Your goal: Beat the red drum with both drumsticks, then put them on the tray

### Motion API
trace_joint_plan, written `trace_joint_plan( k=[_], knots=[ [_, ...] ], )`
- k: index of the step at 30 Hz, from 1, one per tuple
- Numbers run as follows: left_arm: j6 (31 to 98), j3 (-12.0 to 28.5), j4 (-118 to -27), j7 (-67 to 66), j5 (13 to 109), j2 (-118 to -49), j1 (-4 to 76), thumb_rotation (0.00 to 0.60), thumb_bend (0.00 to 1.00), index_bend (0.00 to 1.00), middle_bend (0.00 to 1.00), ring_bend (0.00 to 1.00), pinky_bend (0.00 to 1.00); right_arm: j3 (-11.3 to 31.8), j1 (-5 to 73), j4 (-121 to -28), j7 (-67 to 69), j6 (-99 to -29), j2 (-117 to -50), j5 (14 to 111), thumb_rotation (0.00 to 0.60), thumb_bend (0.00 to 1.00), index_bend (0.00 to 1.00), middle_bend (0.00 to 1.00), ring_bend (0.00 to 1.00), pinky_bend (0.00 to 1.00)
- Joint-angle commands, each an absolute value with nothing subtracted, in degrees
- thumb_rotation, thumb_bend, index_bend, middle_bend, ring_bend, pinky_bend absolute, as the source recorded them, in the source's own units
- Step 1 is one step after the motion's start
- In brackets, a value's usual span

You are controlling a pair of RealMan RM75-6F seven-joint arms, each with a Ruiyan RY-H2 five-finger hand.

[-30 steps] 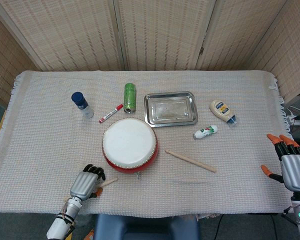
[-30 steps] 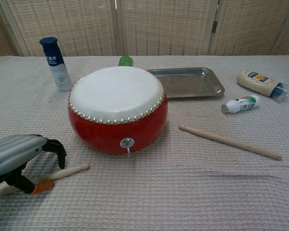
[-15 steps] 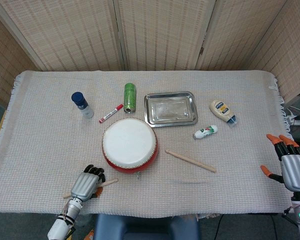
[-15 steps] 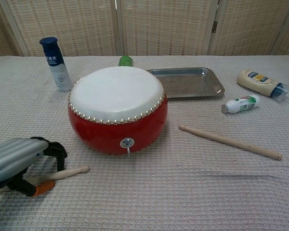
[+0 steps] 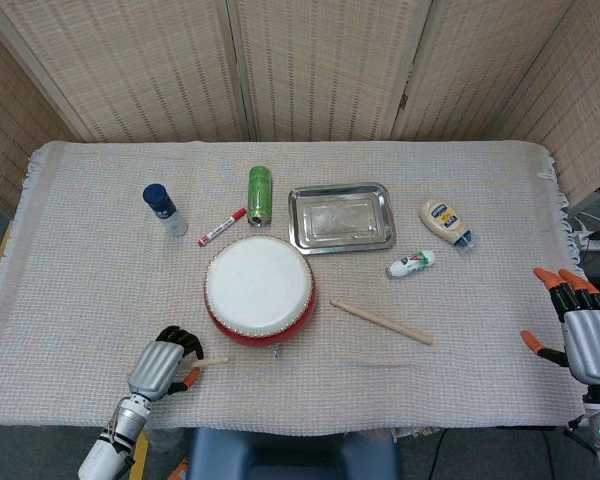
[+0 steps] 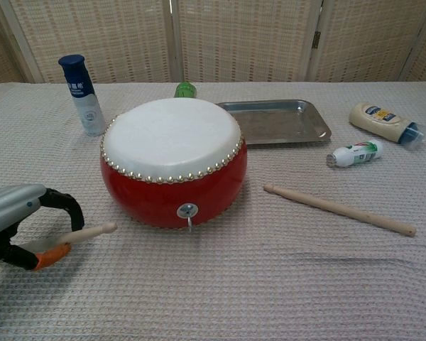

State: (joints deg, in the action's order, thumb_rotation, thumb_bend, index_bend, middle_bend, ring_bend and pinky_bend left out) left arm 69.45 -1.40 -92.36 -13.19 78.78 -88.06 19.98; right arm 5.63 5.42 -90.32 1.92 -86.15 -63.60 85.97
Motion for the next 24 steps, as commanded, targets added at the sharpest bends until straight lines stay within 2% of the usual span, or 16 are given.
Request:
trace_joint_plan(
  k=[1, 5, 8, 17, 24],
  knots=[
    [75.96, 0.05, -89.98, 6.71, 85.12, -84.22, 17.57, 0.600, 0.44, 0.59, 0.38, 0.25, 0.18, 5.60, 5.50, -90.48, 1.81, -86.10, -63.60, 86.11, 0.600, 0.11, 0.14, 0.17, 0.09, 0.18],
    [78.61, 1.93, -85.63, 22.77, 86.09, -83.27, 16.76, 0.600, 0.44, 0.61, 0.42, 0.29, 0.20, 5.60, 5.68, -90.88, 1.14, -86.02, -63.62, 86.31, 0.600, 0.11, 0.14, 0.17, 0.09, 0.18],
    [78.10, 3.20, -83.99, 31.40, 84.72, -82.73, 16.60, 0.600, 0.44, 0.60, 0.43, 0.29, 0.22, 5.61, 5.68, -91.21, 0.96, -86.11, -63.56, 86.36, 0.600, 0.11, 0.14, 0.17, 0.09, 0.18],
    [73.30, 7.75, -80.43, 65.59, 80.31, -83.02, 16.91, 0.600, 0.47, 0.59, 0.47, 0.35, 0.27, 6.35, 6.08, -94.08, 0.07, -86.42, -61.42, 86.59, 0.600, 0.11, 0.14, 0.17, 0.09, 0.18],
    [67.39, 8.42, -76.79, 86.94, 80.59, -83.46, 18.08, 0.600, 0.47, 0.58, 0.48, 0.38, 0.32, 6.44, 6.25, -95.55, -1.26, -86.10, -60.90, 86.23, 0.600, 0.11, 0.14, 0.17, 0.09, 0.18]
  ],
)
